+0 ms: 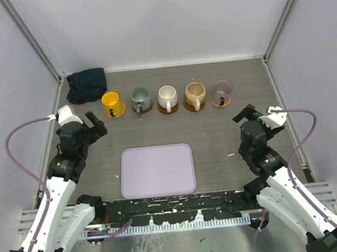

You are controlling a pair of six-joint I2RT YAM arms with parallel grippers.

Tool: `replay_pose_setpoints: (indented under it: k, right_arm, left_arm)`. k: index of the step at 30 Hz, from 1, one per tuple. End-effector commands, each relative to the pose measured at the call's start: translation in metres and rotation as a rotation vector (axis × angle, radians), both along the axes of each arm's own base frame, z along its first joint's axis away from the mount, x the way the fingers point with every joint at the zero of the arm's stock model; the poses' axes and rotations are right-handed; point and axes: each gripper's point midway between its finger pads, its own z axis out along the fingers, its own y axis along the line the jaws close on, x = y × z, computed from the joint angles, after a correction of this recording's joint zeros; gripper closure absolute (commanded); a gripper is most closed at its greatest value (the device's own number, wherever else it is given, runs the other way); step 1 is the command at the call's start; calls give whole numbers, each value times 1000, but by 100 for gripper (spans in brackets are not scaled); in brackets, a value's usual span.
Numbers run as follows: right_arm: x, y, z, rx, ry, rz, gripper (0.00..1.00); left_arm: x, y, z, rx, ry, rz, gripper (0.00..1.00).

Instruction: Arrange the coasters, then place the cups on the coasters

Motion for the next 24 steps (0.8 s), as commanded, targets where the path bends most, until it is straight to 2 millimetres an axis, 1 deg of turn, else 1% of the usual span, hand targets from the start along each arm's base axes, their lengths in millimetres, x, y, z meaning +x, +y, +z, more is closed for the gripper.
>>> replay_pose_setpoints:
  k: [1, 11, 18, 24]
  right_arm:
    - [-10, -15, 5, 12, -38, -90, 0]
    - [-19, -26, 6, 24, -61, -152, 0]
    - [-24, -29, 6, 31, -75, -157, 0]
    - [-24, -28, 6, 33, -75, -152, 0]
  left_arm:
    - [-4, -2, 17, -42, -105, -10, 2]
    - [-31, 20, 40, -21, -181, 75, 2]
    - [-46, 30, 42, -16, -236, 115, 2]
    - [-48, 34, 41, -16, -242, 134, 2]
